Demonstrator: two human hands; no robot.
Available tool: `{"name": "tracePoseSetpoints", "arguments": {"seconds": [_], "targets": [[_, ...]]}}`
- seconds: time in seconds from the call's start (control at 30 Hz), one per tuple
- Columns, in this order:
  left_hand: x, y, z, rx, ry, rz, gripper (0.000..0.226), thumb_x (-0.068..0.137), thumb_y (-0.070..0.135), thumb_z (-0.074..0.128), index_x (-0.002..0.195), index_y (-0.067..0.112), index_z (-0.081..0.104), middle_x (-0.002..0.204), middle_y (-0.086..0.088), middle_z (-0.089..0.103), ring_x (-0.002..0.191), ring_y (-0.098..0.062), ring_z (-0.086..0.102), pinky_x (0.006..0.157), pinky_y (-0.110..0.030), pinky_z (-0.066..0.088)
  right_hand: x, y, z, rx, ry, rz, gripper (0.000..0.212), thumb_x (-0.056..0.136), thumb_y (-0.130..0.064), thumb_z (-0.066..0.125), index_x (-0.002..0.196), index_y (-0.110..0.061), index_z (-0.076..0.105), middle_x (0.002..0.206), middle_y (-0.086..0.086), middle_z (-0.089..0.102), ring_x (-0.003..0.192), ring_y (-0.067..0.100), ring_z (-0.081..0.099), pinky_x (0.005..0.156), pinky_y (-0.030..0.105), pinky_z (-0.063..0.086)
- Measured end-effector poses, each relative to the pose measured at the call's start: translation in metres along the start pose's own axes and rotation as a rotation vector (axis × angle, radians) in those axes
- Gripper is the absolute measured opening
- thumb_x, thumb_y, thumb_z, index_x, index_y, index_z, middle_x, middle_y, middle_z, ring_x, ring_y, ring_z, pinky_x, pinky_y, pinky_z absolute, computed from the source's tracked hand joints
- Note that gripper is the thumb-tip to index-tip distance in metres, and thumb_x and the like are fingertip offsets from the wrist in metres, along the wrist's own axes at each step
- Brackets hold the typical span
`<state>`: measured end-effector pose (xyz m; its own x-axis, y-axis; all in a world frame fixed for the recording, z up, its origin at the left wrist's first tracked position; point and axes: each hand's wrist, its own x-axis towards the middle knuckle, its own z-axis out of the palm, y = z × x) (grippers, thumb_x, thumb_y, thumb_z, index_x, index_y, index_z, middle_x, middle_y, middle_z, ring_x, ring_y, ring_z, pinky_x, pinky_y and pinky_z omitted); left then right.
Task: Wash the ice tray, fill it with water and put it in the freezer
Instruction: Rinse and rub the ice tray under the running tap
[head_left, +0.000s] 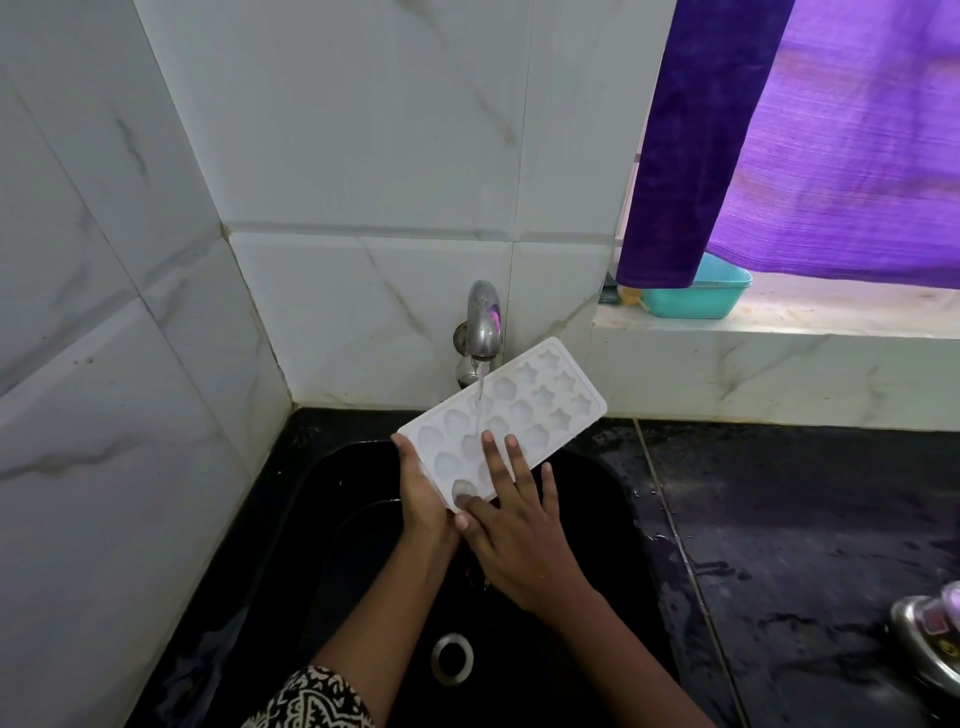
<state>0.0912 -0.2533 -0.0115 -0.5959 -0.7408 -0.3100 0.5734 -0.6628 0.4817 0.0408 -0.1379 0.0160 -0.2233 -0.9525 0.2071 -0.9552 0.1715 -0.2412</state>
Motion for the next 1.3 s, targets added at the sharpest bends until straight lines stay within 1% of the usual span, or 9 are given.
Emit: {"name": "tracePoseSetpoints", "arguments": {"seconds": [0.1, 0.2, 0.33, 0.5, 0.67, 0.8, 0.97, 1.1, 1.3], "targets": [[-0.004, -0.008, -0.002, 0.006, -0.027, -0.013, 0.092, 0.078, 0.082, 0.034, 0.134, 0.011, 0.055, 0.13, -0.018, 0.062, 0.119, -0.038, 0.06, 0.102, -0.052, 0.044, 0.003, 0.007, -0.005, -0.018, -0.039, -0.02, 0.037, 0.096, -0.047, 0.024, 0.114, -0.034, 0.053, 0.155, -0.007, -0.023, 0.138, 0.012, -0.033, 0.113, 0.052, -0.011], [-0.002, -0.008, 0.0, 0.001, -0.035, 0.002, 0.091, 0.079, 0.081, 0.035, 0.134, 0.011, 0.054, 0.131, -0.018, 0.062, 0.121, -0.039, 0.058, 0.11, -0.054, 0.036, 0.004, 0.006, -0.003, -0.07, -0.018, 0.0, 0.037, 0.096, -0.048, 0.024, 0.118, -0.036, 0.051, 0.155, -0.005, -0.023, 0.139, 0.014, -0.032, 0.112, 0.051, -0.013], [0.003, 0.0, 0.0, -0.012, -0.003, 0.017, 0.088, 0.083, 0.08, 0.032, 0.133, 0.012, 0.055, 0.129, -0.018, 0.063, 0.119, -0.039, 0.059, 0.108, -0.054, 0.039, 0.003, 0.003, 0.001, -0.044, -0.004, -0.016, 0.05, 0.092, -0.052, 0.017, 0.127, -0.035, 0.048, 0.155, -0.005, -0.021, 0.139, 0.015, -0.031, 0.113, 0.052, -0.012], [-0.001, -0.001, 0.006, -0.005, -0.006, 0.008, 0.084, 0.083, 0.08, 0.031, 0.124, 0.014, 0.06, 0.127, -0.018, 0.064, 0.111, -0.037, 0.065, 0.089, -0.047, 0.052, 0.006, 0.002, -0.004, -0.091, 0.097, 0.048, 0.045, 0.092, -0.052, 0.022, 0.113, -0.036, 0.058, 0.157, 0.0, -0.01, 0.144, 0.02, -0.019, 0.113, 0.051, -0.011], [-0.002, 0.0, 0.007, -0.014, 0.014, -0.011, 0.088, 0.081, 0.081, 0.032, 0.129, 0.012, 0.058, 0.122, -0.019, 0.067, 0.111, -0.038, 0.064, 0.089, -0.048, 0.054, -0.001, -0.002, 0.007, -0.102, 0.138, 0.03, 0.042, 0.093, -0.052, 0.028, 0.112, -0.033, 0.06, 0.158, 0.003, 0.006, 0.146, 0.025, -0.003, 0.112, 0.054, 0.003], [-0.003, -0.005, 0.007, -0.002, 0.05, 0.003, 0.088, 0.085, 0.079, 0.027, 0.132, 0.011, 0.056, 0.126, -0.018, 0.065, 0.116, -0.038, 0.061, 0.101, -0.05, 0.046, 0.005, 0.005, 0.0, -0.078, 0.144, 0.045, 0.036, 0.093, -0.049, 0.031, 0.102, -0.035, 0.064, 0.158, 0.002, 0.004, 0.146, 0.021, -0.005, 0.114, 0.051, -0.003], [-0.001, 0.005, 0.01, -0.023, 0.042, -0.01, 0.088, 0.083, 0.081, 0.028, 0.128, 0.012, 0.058, 0.122, -0.018, 0.067, 0.11, -0.037, 0.065, 0.088, -0.047, 0.053, -0.003, -0.002, 0.003, -0.17, 0.239, 0.06, 0.043, 0.093, -0.052, 0.031, 0.109, -0.031, 0.065, 0.154, 0.009, 0.027, 0.143, 0.028, 0.02, 0.109, 0.055, 0.015], [-0.008, -0.004, 0.009, -0.024, 0.037, -0.054, 0.09, 0.081, 0.083, 0.029, 0.13, 0.012, 0.057, 0.124, -0.019, 0.066, 0.111, -0.037, 0.065, 0.085, -0.046, 0.053, -0.006, -0.011, 0.009, -0.06, 0.224, 0.141, 0.045, 0.094, -0.053, 0.026, 0.109, -0.029, 0.061, 0.158, 0.004, 0.008, 0.147, 0.023, 0.001, 0.112, 0.051, 0.0], [-0.005, 0.001, 0.01, -0.046, 0.051, 0.009, 0.082, 0.087, 0.078, 0.028, 0.124, 0.013, 0.06, 0.124, -0.018, 0.066, 0.113, -0.035, 0.062, 0.093, -0.047, 0.047, -0.004, -0.019, 0.014, -0.008, 0.098, 0.111, 0.061, 0.092, -0.057, 0.014, 0.137, -0.025, 0.042, 0.155, -0.004, -0.021, 0.141, 0.014, -0.026, 0.112, 0.048, -0.014]]}}
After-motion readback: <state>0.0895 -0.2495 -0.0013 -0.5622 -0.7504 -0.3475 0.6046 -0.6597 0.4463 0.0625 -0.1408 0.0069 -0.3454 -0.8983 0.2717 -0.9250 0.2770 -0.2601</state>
